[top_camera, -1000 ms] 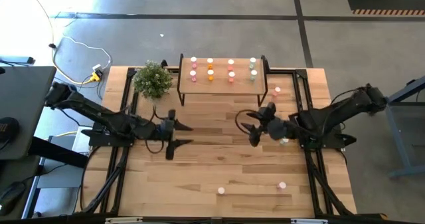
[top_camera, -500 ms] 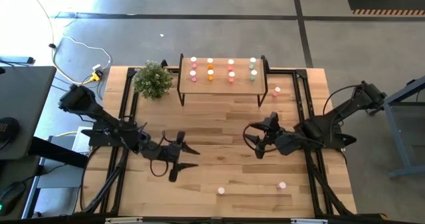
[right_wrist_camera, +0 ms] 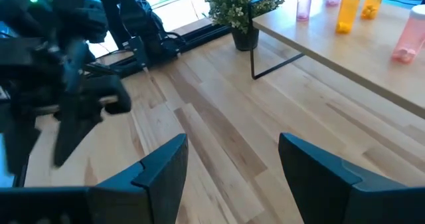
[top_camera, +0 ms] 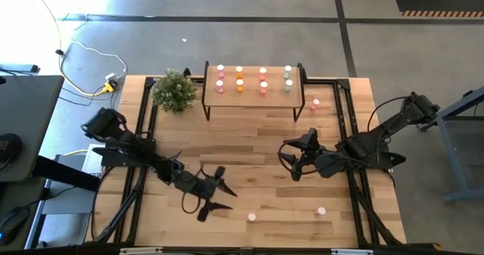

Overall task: Pick and place medicine bottles onto shelf by color
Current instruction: Put the orange pill bottle aligned with the other orange pill bottles on the shelf

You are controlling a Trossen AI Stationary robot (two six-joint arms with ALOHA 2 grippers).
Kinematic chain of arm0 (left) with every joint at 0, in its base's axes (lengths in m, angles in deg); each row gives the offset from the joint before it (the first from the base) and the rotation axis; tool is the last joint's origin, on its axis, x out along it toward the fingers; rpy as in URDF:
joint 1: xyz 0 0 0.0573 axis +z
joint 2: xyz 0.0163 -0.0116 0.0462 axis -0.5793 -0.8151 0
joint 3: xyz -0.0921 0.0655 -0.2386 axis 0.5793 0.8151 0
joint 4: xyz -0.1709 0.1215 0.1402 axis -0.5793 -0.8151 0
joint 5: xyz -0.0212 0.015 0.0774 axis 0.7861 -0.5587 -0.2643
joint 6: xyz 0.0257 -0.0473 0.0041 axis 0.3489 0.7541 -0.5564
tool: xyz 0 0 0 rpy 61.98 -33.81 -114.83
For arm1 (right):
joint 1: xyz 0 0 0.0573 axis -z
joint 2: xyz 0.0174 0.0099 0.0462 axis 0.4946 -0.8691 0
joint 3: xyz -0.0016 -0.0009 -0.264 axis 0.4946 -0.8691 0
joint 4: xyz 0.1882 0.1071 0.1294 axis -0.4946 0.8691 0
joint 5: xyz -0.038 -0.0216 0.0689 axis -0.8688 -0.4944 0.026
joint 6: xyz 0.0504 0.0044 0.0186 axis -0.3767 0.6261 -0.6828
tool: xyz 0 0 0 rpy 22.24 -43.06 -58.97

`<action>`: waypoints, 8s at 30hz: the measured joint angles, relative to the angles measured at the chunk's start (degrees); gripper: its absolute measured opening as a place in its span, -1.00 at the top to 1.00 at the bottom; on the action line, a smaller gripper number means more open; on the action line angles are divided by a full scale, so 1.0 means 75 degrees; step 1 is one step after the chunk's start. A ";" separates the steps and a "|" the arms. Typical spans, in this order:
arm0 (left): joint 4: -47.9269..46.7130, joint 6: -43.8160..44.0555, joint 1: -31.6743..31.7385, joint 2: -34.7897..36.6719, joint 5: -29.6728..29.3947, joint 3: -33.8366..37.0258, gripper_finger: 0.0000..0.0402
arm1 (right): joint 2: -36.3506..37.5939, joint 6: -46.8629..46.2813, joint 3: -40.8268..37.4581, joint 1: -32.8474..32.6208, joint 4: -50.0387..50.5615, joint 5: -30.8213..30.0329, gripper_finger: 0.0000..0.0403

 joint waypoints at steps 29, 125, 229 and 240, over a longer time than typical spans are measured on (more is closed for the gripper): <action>0.0786 -0.0846 0.0084 -0.3300 0.0397 -0.1811 -0.01 | 0.0000 -0.0058 0.0015 0.0000 -0.0029 -0.0003 -0.12; -0.0411 -0.0862 0.1521 -0.1713 0.0836 -0.2333 0.39 | -0.0003 0.0099 0.0020 0.0001 -0.0407 0.0064 -0.12; -0.1758 -0.1208 0.6977 0.0975 0.0501 -0.0768 0.39 | 0.1542 0.4296 0.0020 0.4019 -0.1084 0.0209 -0.12; -0.1870 -0.1211 0.6977 0.0970 0.0489 -0.0766 0.30 | 0.1542 0.4296 0.0020 0.4019 -0.1084 0.0277 -0.12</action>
